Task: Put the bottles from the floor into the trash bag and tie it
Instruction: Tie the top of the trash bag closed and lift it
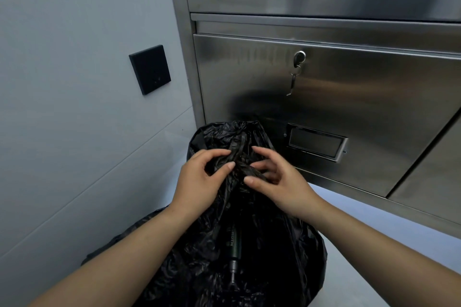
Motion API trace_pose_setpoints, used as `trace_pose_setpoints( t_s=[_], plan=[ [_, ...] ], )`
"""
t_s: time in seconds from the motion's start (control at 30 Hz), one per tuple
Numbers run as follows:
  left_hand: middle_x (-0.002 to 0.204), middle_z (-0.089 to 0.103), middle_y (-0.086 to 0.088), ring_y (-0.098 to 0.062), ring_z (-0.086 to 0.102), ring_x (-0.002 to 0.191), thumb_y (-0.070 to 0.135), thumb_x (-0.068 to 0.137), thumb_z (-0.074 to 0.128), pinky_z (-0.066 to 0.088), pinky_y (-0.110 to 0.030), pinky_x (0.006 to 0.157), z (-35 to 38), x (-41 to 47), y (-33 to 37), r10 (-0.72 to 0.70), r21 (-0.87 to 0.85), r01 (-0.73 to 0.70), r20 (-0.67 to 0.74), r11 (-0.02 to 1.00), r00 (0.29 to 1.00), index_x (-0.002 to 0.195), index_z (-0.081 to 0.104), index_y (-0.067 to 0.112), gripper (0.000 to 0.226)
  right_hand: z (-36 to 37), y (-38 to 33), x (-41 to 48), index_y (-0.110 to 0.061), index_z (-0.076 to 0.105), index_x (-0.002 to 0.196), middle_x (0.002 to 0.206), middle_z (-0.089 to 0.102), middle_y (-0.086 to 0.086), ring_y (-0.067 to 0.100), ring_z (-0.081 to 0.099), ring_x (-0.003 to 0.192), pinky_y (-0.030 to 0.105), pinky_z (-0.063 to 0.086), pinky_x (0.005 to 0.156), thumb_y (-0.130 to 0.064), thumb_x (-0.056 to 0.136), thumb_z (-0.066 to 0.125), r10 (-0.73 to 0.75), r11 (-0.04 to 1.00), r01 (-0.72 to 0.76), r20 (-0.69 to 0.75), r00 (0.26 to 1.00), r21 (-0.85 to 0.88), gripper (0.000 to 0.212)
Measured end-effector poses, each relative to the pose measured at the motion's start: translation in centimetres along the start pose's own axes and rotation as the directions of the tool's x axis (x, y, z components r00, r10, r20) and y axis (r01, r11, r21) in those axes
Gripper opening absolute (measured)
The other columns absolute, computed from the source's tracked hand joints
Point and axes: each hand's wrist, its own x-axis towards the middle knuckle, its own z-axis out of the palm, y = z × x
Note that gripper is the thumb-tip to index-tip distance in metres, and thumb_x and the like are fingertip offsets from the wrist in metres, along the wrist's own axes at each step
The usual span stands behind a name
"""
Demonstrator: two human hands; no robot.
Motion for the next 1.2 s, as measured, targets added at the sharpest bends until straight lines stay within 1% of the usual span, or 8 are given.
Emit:
trace_pose_setpoints(
  t_s=[0.13, 0.33, 0.47, 0.6, 0.7, 0.93, 1.03, 1.2],
  plan=[
    [0.095, 0.065, 0.015, 0.006, 0.059, 0.094, 0.030, 0.078, 0.071, 0.040, -0.002, 0.076, -0.4, 0.5, -0.1, -0.013, -0.036, 0.012, -0.018, 0.999, 1.000, 0.089, 0.063, 0.048, 0.023, 0.4, 0.4, -0.4, -0.051, 0.036, 0.129, 0.114, 0.065, -0.003, 0.007, 0.058, 0.113, 0.036, 0.045, 0.101, -0.068, 0.054, 0.073, 0.034, 0.979, -0.030, 0.017, 0.999, -0.201, 0.085],
    [0.094, 0.066, 0.010, 0.003, 0.060, 0.095, 0.027, 0.078, 0.072, 0.040, -0.002, 0.075, -1.1, 0.7, -0.1, -0.025, -0.044, 0.025, -0.009, 0.999, 1.000, 0.091, 0.065, 0.042, 0.021, 0.6, -0.6, -0.1, -0.045, 0.045, 0.115, 0.092, 0.068, -0.008, 0.007, 0.067, 0.096, 0.039, 0.050, 0.094, -0.031, 0.071, 0.078, -0.084, 0.992, 0.082, -0.018, 0.996, -0.094, 0.057],
    [0.093, 0.063, 0.010, -0.002, 0.059, 0.094, 0.027, 0.079, 0.072, 0.041, -0.009, 0.082, -1.4, 0.8, -0.2, -0.034, 0.005, 0.033, 0.069, 0.999, 0.997, 0.090, 0.065, 0.042, 0.020, 0.6, -1.4, 0.1, -0.041, 0.045, 0.121, 0.088, 0.064, -0.009, 0.009, 0.067, 0.087, 0.027, 0.051, 0.084, -0.019, 0.078, 0.074, -0.175, 0.978, 0.175, 0.003, 0.984, -0.113, 0.057],
    [0.085, 0.057, 0.011, -0.002, 0.058, 0.087, 0.032, 0.078, 0.071, 0.041, -0.014, 0.081, -1.7, 0.7, -0.4, -0.002, 0.091, -0.030, 0.330, 0.995, 0.944, 0.087, 0.060, 0.051, 0.023, 0.2, -2.0, 0.1, -0.031, 0.046, 0.134, 0.116, 0.060, -0.008, 0.003, 0.056, 0.111, 0.018, 0.041, 0.096, -0.024, 0.080, 0.072, -0.257, 0.918, 0.263, 0.060, 0.964, -0.298, 0.061],
    [0.084, 0.055, 0.014, 0.000, 0.057, 0.086, 0.033, 0.078, 0.070, 0.044, -0.021, 0.083, -2.0, 0.6, -0.4, 0.031, 0.085, -0.076, 0.438, 0.993, 0.899, 0.089, 0.060, 0.053, 0.024, -0.4, -2.1, 0.2, -0.025, 0.051, 0.132, 0.106, 0.055, -0.018, 0.000, 0.055, 0.103, 0.010, 0.039, 0.089, -0.031, 0.080, 0.071, -0.196, 0.887, 0.226, 0.115, 0.974, -0.403, 0.056],
    [0.087, 0.059, 0.017, 0.000, 0.058, 0.090, 0.035, 0.074, 0.074, 0.042, -0.012, 0.081, -1.8, 0.6, -0.5, 0.136, 0.057, -0.163, 0.320, 0.985, 0.938, 0.095, 0.062, 0.054, 0.030, -0.9, -1.8, 0.4, -0.020, 0.068, 0.105, 0.089, 0.059, -0.003, 0.009, 0.059, 0.087, 0.016, 0.044, 0.078, -0.027, 0.079, 0.072, -0.217, 0.874, 0.190, -0.009, 0.976, -0.446, 0.028],
    [0.093, 0.061, 0.018, 0.000, 0.057, 0.093, 0.033, 0.071, 0.077, 0.044, -0.019, 0.084, -1.5, 0.5, -0.1, 0.126, 0.045, -0.142, 0.258, 0.989, 0.958, 0.096, 0.060, 0.055, 0.037, -0.8, -1.7, 0.5, -0.019, 0.071, 0.101, 0.092, 0.052, -0.004, 0.005, 0.055, 0.090, 0.009, 0.039, 0.081, -0.025, 0.077, 0.074, -0.240, 0.882, 0.187, -0.070, 0.968, -0.432, 0.025],
    [0.108, 0.058, 0.019, 0.003, 0.053, 0.106, 0.037, 0.082, 0.065, 0.039, -0.012, 0.091, -1.2, -0.1, 0.5, 0.161, 0.135, -0.215, 0.327, 0.967, 0.931, 0.114, 0.055, 0.047, 0.035, -0.6, -1.5, 0.5, -0.018, 0.073, 0.096, 0.101, 0.056, -0.006, 0.001, 0.054, 0.096, 0.002, 0.034, 0.085, -0.023, 0.077, 0.074, -0.270, 0.872, 0.190, -0.120, 0.955, -0.451, 0.019]
  ],
)
